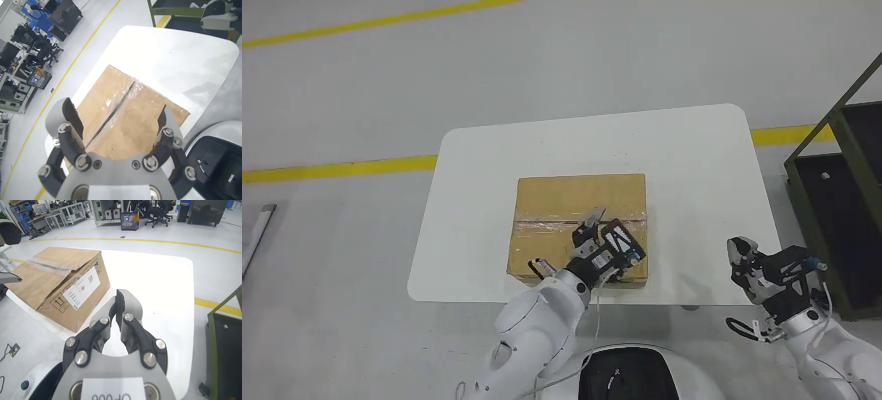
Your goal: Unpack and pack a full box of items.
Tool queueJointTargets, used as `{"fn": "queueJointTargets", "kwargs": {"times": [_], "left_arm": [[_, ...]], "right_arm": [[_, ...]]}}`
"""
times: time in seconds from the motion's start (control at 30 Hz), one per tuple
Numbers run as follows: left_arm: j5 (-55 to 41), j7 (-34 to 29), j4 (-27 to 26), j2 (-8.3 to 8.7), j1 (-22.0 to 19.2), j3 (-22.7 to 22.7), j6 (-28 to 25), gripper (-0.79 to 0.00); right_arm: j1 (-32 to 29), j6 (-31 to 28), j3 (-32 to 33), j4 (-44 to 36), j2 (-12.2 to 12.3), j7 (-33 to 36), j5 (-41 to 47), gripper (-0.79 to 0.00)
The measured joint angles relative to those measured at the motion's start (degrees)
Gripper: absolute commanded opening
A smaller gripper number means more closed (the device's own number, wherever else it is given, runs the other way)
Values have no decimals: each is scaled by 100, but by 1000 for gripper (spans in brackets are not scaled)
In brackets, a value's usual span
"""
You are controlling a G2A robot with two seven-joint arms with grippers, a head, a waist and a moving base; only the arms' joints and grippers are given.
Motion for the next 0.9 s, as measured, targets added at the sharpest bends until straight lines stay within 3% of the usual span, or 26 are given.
{"fn": "queueJointTargets", "kwargs": {"times": [0.23,0.43,0.47,0.53,0.73,0.8,0.9], "left_arm": [[321,-424,579,-148,-558,409,256,0],[524,-628,873,-218,-716,571,247,0],[566,-650,902,-223,-727,574,249,-80],[647,-673,963,-235,-744,567,278,-163],[822,-703,1083,-269,-754,556,320,-237],[891,-700,1119,-277,-757,548,340,-354],[1006,-666,1188,-292,-764,531,396,-428]], "right_arm": [[-2,-35,37,-37,7,-1,14,-785],[58,-39,-37,-40,8,40,8,-785],[67,-34,-53,-44,7,51,4,-785],[84,-17,-86,-60,6,64,-10,-785],[103,10,-139,-70,5,63,-11,-785],[99,23,-145,-73,4,53,-10,-785],[85,34,-156,-81,3,42,9,-785]]}}
